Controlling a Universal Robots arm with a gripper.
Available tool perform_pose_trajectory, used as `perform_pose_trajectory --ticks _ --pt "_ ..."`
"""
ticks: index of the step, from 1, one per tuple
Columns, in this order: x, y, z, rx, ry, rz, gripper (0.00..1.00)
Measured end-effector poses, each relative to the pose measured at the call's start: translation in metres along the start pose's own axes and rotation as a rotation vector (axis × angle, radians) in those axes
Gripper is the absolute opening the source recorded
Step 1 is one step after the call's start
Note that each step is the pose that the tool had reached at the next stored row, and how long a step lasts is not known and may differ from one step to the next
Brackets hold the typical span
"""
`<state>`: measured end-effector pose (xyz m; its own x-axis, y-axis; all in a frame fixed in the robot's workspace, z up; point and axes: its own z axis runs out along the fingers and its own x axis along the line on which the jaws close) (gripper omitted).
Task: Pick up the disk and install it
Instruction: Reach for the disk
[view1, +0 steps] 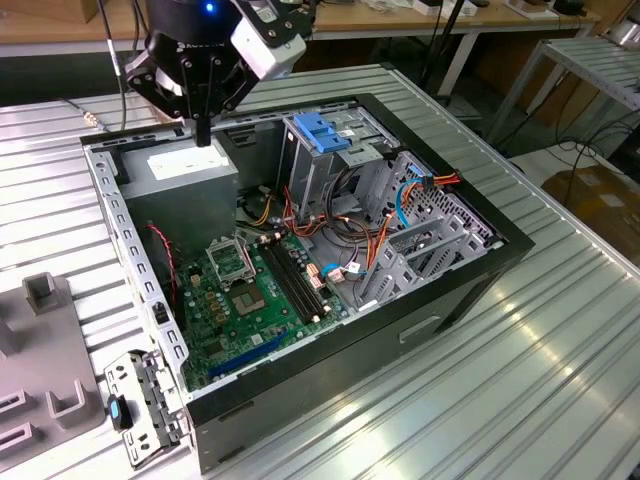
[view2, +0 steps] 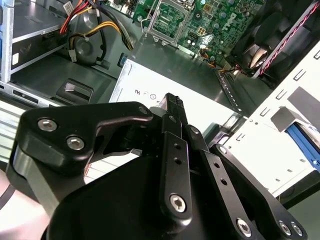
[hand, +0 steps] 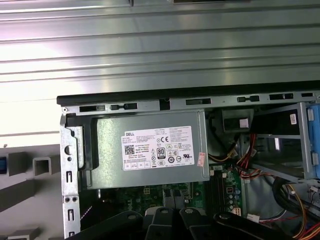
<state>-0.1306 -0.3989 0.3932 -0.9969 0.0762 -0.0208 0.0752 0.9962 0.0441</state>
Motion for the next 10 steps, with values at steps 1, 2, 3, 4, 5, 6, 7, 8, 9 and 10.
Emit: perform_pose_trajectory --ticks 1,2,3,4,5,6,7,8,9,10 --pt "0.0002 0.0 0.0 0.0 0.0001 0.0 0.11" --pt "0.0005 0.0 0.0 0.0 0.0002 0.0 0.11" --pt "0.0007 0.0 0.0 0.0 0.0002 0.0 0.11" --pt "0.0009 -0.0001 0.0 0.0001 0.0004 0.0 0.11" --pt "0.0012 -0.0001 0.0 0.0 0.0004 0.0 0.11" --pt "0.0014 -0.0001 0.0 0.0 0.0006 0.0 0.11" --pt "0.0016 -0.0001 0.0 0.0001 0.0008 0.0 0.11" --pt "0.0018 -0.0001 0.0 0.0001 0.0009 0.0 0.11" --pt "0.002 -0.0001 0.0 0.0001 0.001 0.0 0.11" --pt "0.0022 -0.0002 0.0 0.0 0.0011 0.0 0.11"
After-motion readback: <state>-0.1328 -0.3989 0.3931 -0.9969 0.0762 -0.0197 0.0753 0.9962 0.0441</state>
